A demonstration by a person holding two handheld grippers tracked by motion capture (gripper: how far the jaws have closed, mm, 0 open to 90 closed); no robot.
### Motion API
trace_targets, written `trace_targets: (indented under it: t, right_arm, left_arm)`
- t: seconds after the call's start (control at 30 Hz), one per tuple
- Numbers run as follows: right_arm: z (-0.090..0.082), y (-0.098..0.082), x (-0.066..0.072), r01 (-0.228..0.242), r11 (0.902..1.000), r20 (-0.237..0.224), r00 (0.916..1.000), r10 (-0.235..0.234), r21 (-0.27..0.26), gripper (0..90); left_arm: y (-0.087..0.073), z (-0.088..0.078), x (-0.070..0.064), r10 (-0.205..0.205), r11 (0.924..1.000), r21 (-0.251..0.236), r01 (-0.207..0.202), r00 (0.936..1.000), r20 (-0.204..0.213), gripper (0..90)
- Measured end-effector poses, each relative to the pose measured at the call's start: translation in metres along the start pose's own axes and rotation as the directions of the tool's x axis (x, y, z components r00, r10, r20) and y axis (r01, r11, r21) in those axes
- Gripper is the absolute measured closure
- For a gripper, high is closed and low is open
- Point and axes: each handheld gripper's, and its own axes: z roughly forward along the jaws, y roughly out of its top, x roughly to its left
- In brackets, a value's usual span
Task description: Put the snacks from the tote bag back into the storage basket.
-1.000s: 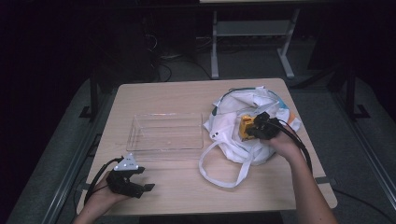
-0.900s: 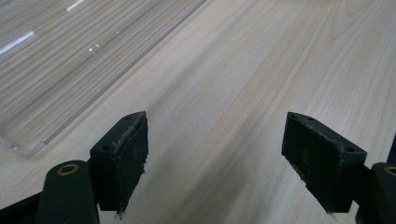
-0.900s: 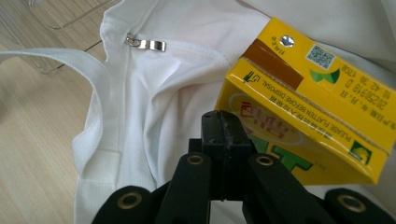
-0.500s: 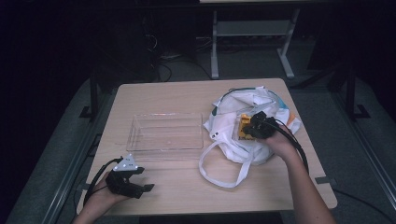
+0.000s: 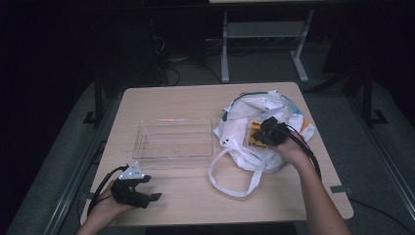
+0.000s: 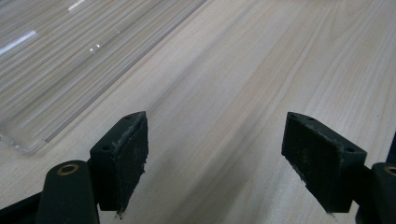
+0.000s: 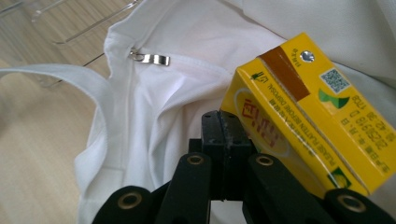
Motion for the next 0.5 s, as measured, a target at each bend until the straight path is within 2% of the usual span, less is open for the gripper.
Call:
trace_targets:
  t: [0.17,0.23,0.5]
  right_arm:
    - [-0.015,-0.005,-0.002,-0.001,1.0,-0.021,0.9998,0.001,0.004,89.6]
    - [-0.022,-0.008,-0.004,-0.009,0.9999,-0.03,0.9995,0.01,0.007,89.6]
    - [-0.037,-0.025,-0.02,-0.069,0.9976,-0.004,0.9976,0.069,0.013,89.6]
  left_arm:
    - [0.001,0.0,0.0,-0.007,1.0,-0.006,0.007,1.0,0.003,22.5]
    - [0.002,0.001,0.001,0.004,1.0,-0.004,-0.004,1.0,0.004,22.5]
    - [0.007,0.007,0.0,0.02,0.9998,0.004,-0.02,0.9994,0.028,22.5]
